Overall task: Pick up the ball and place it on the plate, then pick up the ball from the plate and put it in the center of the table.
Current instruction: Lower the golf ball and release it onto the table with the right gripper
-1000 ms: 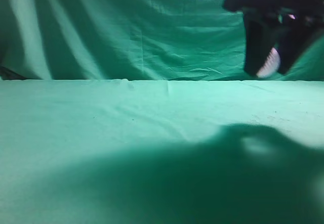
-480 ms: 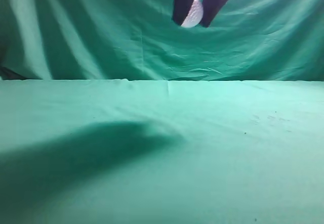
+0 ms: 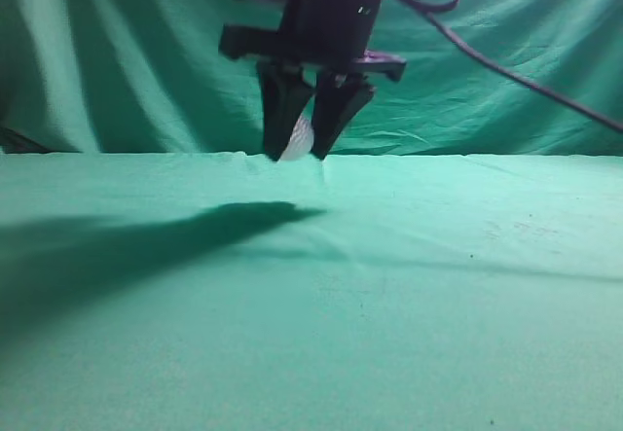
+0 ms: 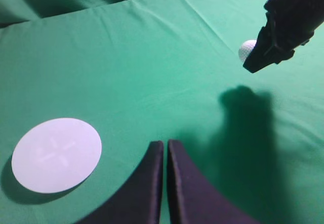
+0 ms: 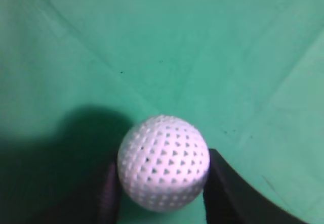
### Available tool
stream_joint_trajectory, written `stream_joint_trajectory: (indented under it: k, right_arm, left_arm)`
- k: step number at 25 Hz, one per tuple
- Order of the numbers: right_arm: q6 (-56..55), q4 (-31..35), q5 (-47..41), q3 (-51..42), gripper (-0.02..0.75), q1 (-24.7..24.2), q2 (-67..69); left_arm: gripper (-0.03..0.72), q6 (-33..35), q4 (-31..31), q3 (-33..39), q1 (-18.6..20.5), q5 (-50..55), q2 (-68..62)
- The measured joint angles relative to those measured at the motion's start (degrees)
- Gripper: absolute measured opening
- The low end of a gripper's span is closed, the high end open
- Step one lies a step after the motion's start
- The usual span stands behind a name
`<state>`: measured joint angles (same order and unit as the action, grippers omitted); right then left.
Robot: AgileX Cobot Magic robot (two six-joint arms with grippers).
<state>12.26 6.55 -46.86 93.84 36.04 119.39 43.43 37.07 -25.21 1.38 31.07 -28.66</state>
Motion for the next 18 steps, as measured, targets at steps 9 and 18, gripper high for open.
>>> stream_joint_trajectory:
  k: [9, 18]
  right_arm:
    - [1.7, 0.3, -0.3, 4.7, 0.342, 2.4, 6.9]
    - [1.8, 0.6, -0.3, 5.0, 0.342, 2.7, 7.5]
  left_arm:
    - [0.0, 0.0, 0.9, 0.7, 0.0, -2.9, 0.0]
    - [0.0, 0.0, 0.9, 0.7, 0.0, -3.0, 0.0]
